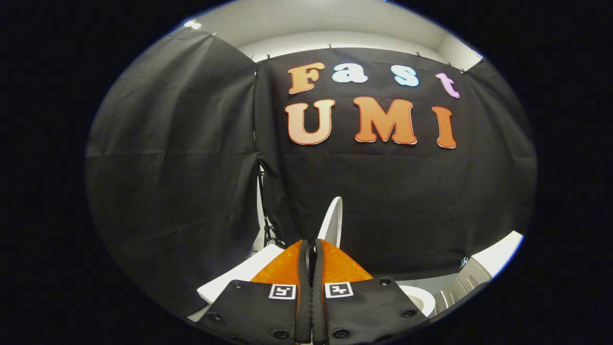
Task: Open the toilet lid.
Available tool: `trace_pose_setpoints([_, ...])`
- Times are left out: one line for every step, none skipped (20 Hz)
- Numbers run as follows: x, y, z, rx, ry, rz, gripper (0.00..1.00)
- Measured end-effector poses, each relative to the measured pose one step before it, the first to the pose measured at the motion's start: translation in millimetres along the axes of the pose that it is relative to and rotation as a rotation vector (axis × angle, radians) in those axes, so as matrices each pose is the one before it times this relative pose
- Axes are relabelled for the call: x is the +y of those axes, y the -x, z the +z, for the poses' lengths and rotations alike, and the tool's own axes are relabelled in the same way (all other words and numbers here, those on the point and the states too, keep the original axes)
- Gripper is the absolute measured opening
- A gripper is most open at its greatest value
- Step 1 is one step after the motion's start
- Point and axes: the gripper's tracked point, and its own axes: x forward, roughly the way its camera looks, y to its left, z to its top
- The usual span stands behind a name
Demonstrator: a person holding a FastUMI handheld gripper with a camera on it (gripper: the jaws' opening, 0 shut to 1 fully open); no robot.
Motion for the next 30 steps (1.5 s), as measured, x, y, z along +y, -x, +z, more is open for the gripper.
trace_pose_setpoints([7.07, -1.43, -1.19, 0.00151, 0.01174, 0.00524, 0.09])
trace_pose_setpoints([7.17, -2.20, -0.52, 0.00082, 0.00898, 0.00679, 0.09])
trace_pose_setpoints([6.76, -1.40, -1.94, 0.00300, 0.00321, 0.00945, 0.09])
trace_pose_setpoints([6.12, -2.40, -0.65, 0.00140, -0.00529, 0.01117, 0.09])
trace_pose_setpoints([5.70, -0.94, -1.26, 0.00471, -0.00837, 0.01091, 0.09])
trace_pose_setpoints([7.33, -3.68, 1.31, 0.00221, -0.00807, 0.01464, 0.09])
trace_pose_setpoints([6.98, -1.76, -1.26, 0.00445, -0.00387, 0.01650, 0.09])
trace_pose_setpoints([6.53, -2.12, -2.18, 0.00324, -0.00137, 0.01462, 0.09])
trace_pose_setpoints([6.67, -1.79, -2.10, 0.00252, 0.00314, 0.01455, 0.09])
trace_pose_setpoints([6.99, -0.92, -1.34, 0.00199, 0.00443, 0.01262, 0.09])
trace_pose_setpoints([5.94, -1.96, -2.15, 0.00355, 0.00502, 0.01137, 0.09])
trace_pose_setpoints([5.01, -2.22, -0.35, -0.00094, 0.00719, 0.00550, 0.09])
trace_pose_setpoints([3.14, -1.60, -0.03, 0.00167, 0.00682, 0.00214, 0.09])
trace_pose_setpoints([2.47, -1.69, -0.63, 0.00042, 0.00052, 0.00435, 0.09])
trace_pose_setpoints([3.81, 0.23, -1.65, 0.00603, -0.00526, 0.01084, 0.09])
trace_pose_setpoints([0.57, -2.01, 1.15, -0.00335, -0.00779, -0.00255, 0.10])
trace_pose_setpoints([-1.56, -0.64, 1.08, -0.00389, -0.01126, -0.00458, 0.11])
trace_pose_setpoints([-4.59, 1.33, 0.94, -0.00259, -0.00735, -0.01261, 0.10])
trace_pose_setpoints([-2.54, 2.01, 0.39, -0.00662, -0.00231, -0.00878, 0.12])
trace_pose_setpoints([-0.50, -0.19, -0.11, -0.00499, 0.00175, -0.00399, 0.14])
trace_pose_setpoints([-2.19, 3.08, -0.16, -0.00472, 0.00460, -0.00398, 0.16])
trace_pose_setpoints([-2.82, -1.04, 2.72, -0.00461, 0.00002, -0.00883, 0.18])
trace_pose_setpoints([-3.52, 1.08, -0.19, 0.00101, -0.00256, -0.00435, 0.18])
trace_pose_setpoints([2.28, 0.51, -5.75, 0.01669, -0.01547, 0.01565, 0.19])
trace_pose_setpoints([1.54, -0.54, -2.88, 0.01726, -0.02411, 0.01463, 0.25])
trace_pose_setpoints([-0.37, 0.70, -2.28, 0.00867, -0.02267, 0.01330, 0.32])
trace_pose_setpoints([-1.25, 0.39, 0.64, 0.00013, -0.01314, 0.00570, 0.35])
trace_pose_setpoints([-2.98, 0.78, 3.10, 0.00137, -0.00286, -0.00222, 0.40])
trace_pose_setpoints([-0.68, 2.35, 2.38, 0.00193, 0.00158, 0.00796, 0.45])
trace_pose_setpoints([1.67, 1.26, 2.81, -0.00139, 0.00124, 0.01509, 0.52])
